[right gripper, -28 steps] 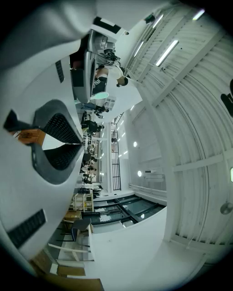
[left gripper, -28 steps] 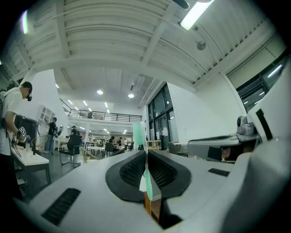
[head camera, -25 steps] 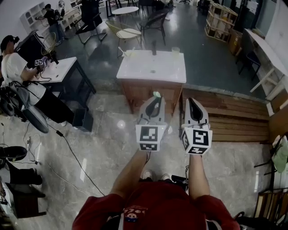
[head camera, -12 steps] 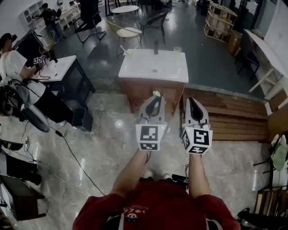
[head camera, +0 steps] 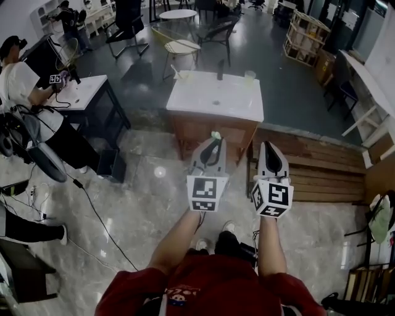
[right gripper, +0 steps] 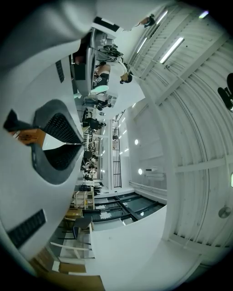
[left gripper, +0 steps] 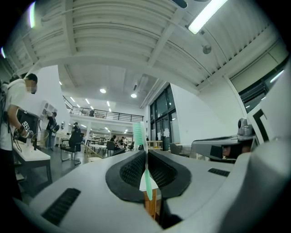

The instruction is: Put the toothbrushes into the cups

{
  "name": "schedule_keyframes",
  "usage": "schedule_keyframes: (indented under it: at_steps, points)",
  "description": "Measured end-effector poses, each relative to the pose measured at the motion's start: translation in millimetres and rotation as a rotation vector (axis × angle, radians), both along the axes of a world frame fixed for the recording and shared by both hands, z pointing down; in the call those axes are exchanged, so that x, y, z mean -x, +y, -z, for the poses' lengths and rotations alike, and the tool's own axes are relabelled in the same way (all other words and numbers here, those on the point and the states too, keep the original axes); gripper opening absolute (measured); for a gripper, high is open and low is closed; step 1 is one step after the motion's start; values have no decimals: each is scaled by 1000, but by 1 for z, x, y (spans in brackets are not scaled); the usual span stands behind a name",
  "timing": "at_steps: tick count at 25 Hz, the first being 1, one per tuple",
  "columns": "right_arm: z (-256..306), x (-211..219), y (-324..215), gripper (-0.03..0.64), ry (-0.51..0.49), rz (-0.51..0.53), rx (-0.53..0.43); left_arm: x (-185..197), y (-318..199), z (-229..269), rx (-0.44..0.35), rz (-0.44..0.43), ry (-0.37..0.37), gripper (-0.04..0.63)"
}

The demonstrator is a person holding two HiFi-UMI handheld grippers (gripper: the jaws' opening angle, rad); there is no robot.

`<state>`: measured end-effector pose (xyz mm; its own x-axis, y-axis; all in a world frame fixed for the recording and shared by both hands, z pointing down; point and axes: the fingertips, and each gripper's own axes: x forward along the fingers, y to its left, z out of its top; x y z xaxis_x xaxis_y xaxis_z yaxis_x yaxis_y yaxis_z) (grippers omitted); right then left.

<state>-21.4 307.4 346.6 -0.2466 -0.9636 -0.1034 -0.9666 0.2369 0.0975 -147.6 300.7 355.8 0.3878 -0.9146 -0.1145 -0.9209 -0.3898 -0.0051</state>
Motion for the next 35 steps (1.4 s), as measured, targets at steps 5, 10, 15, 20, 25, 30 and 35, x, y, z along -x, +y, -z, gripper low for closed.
schedule_keyframes:
  at_steps: [5, 10, 15, 20, 25, 30, 35]
  points:
    - [-4, -9, -31, 34, 10, 25, 8, -20, -27, -9, 21, 6, -12, 44]
    - [-4, -26, -68, 34, -17, 41, 7, -37, -61, -11, 27, 16, -32, 44]
    - [-3, -51, -111, 34, -46, 51, 1, -62, -100, -7, 16, 27, -52, 44]
    - [-2, -77, -150, 34, -42, 55, -7, -89, -141, -5, 4, 43, -42, 43]
    - [1, -108, -182, 34, -49, 48, -14, -119, -176, 4, -7, 47, -42, 44]
    - [2, -131, -214, 34, -69, 54, -16, -141, -206, 11, -14, 58, -47, 43]
    - [-1, -143, -239, 34, -86, 74, -16, -157, -228, 11, -18, 80, -51, 43]
